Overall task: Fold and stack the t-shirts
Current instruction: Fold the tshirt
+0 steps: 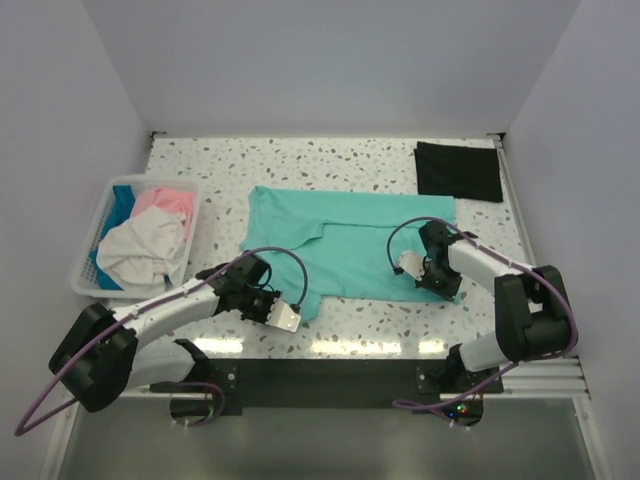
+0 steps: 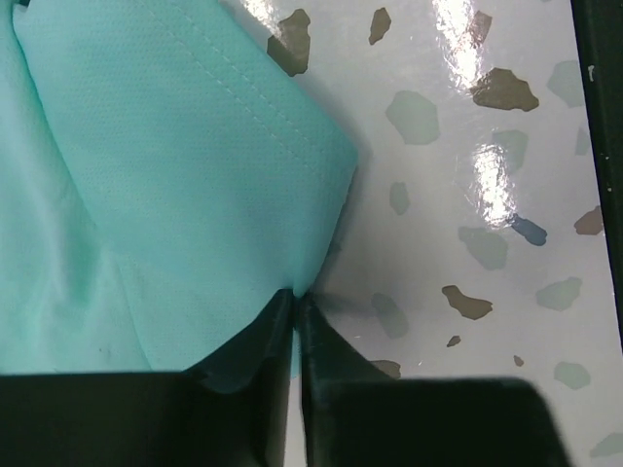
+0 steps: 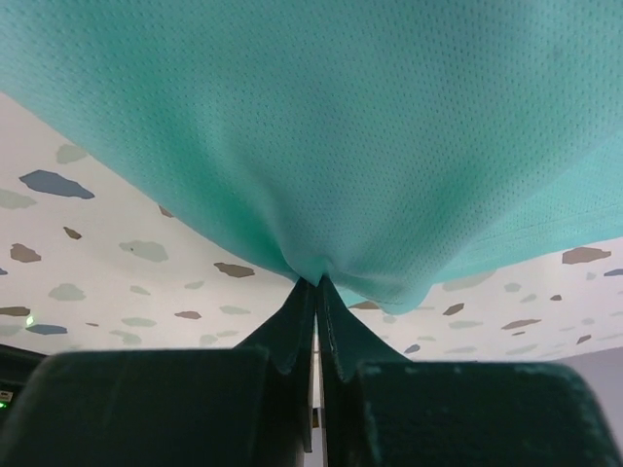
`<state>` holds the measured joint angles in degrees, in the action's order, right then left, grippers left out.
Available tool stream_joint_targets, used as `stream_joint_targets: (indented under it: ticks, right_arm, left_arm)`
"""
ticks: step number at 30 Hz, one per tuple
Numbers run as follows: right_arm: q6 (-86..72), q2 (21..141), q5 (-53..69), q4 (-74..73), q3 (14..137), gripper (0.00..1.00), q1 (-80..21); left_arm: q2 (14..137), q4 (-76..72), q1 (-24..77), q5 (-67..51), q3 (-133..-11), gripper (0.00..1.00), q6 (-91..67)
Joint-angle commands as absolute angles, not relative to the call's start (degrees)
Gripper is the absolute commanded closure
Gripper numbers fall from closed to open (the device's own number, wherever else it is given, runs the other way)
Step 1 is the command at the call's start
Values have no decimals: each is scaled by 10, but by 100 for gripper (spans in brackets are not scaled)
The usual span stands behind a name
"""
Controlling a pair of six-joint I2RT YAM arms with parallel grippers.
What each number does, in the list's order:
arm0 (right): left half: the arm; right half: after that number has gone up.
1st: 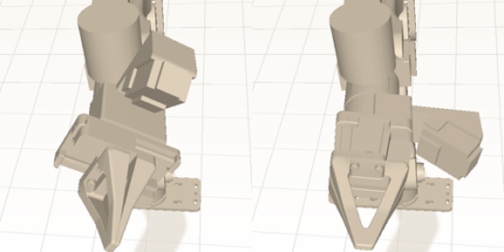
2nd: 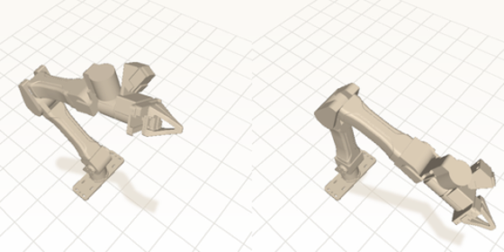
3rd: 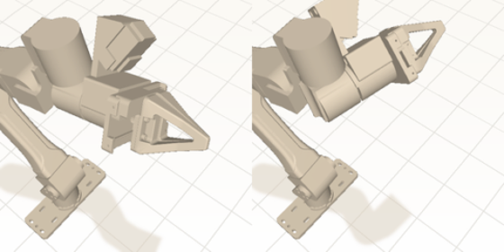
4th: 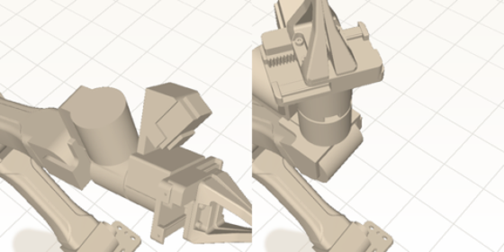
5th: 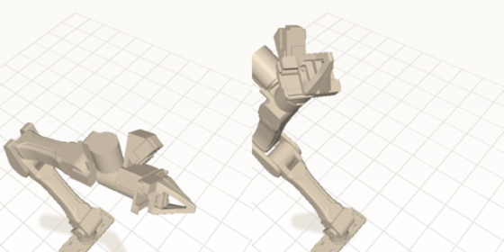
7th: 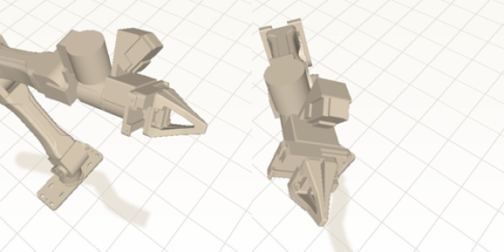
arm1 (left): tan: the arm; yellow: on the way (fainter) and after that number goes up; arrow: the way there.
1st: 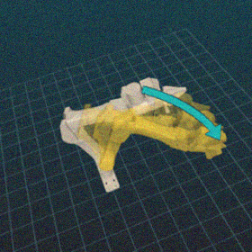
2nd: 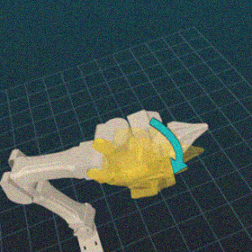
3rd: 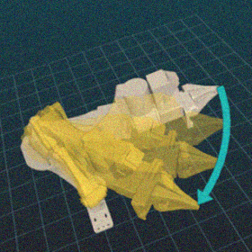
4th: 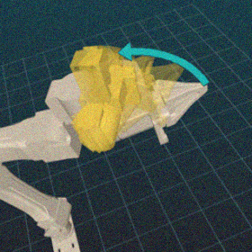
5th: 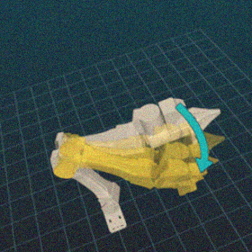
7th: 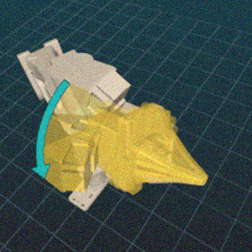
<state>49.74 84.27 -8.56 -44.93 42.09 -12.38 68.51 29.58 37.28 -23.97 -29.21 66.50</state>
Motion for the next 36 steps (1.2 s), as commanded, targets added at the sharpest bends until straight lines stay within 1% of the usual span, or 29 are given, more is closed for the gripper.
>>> stream_joint_targets:
  ticks: [1,3,6,9,14,20,28,36]
  right_arm:
    - [501,819,-96,-459,423,100,-125]
    - [509,794,-88,-484,426,100,-126]
    - [525,762,-85,-530,434,100,-125]
    - [532,738,-82,-552,446,100,-124]
    - [534,736,-64,-594,482,100,-124]
    - [547,765,-50,-611,538,100,-106]
    - [564,836,-48,-617,607,100,-97]
    - [577,927,-47,-622,686,100,-87]
  left_arm:
    - [679,328,374,-229,-305,95,650]
    - [648,364,374,-245,-315,100,636]
    - [607,418,374,-261,-325,100,614]
    - [586,442,364,-269,-343,100,605]
    - [591,464,337,-287,-395,100,587]
    - [667,487,266,-318,-493,100,573]
    - [779,477,234,-327,-612,100,554]
    - [894,499,197,-329,-723,100,583]
